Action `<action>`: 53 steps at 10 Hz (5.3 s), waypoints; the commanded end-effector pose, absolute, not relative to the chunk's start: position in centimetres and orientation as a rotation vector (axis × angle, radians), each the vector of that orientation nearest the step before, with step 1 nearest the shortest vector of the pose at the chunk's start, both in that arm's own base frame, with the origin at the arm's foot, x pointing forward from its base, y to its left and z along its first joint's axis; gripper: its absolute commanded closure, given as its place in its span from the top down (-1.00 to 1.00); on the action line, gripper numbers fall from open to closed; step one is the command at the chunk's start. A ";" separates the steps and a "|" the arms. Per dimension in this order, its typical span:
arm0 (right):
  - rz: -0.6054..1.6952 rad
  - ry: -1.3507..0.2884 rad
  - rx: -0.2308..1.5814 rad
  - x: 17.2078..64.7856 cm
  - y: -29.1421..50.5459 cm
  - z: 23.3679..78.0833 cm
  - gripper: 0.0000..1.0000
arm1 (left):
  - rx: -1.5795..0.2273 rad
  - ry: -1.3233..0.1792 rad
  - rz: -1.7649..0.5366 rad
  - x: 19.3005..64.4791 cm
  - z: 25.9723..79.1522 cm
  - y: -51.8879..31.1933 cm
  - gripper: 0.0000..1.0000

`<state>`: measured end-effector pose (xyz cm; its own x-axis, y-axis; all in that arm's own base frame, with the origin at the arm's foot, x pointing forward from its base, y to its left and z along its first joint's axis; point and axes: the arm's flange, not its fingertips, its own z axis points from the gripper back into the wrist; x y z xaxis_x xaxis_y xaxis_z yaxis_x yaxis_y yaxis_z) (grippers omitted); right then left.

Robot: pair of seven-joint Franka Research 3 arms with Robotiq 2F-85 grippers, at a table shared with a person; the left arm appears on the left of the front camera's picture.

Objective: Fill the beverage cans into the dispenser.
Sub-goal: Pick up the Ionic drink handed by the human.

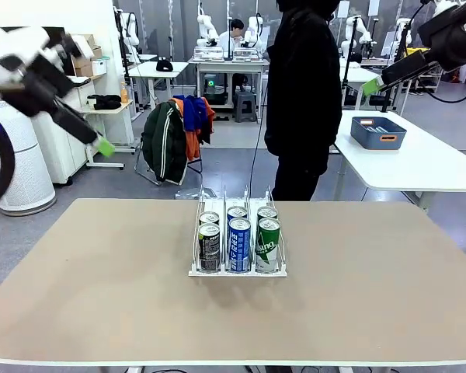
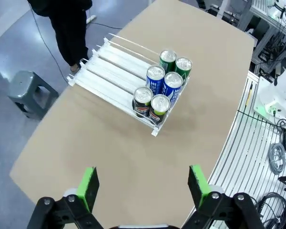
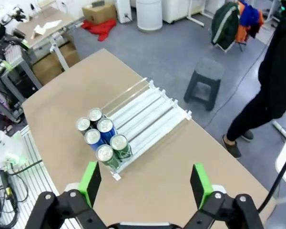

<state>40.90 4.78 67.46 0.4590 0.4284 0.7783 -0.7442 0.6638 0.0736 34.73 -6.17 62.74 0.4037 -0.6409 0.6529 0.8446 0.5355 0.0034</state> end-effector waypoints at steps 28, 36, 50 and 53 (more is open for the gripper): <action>0.869 -0.722 0.287 36.8 3.9 76.7 1.00 | -0.351 -0.688 -0.900 31.8 70.3 -7.6 1.00; 0.875 -0.740 0.314 37.1 3.3 76.8 1.00 | -0.358 -0.739 -0.920 30.7 74.6 -7.2 1.00; 0.826 -0.776 0.367 37.6 0.6 77.1 1.00 | -0.425 -0.773 -0.881 30.8 75.2 -4.7 1.00; 0.826 -0.776 0.367 37.6 0.6 77.1 1.00 | -0.425 -0.773 -0.881 30.8 75.2 -4.7 1.00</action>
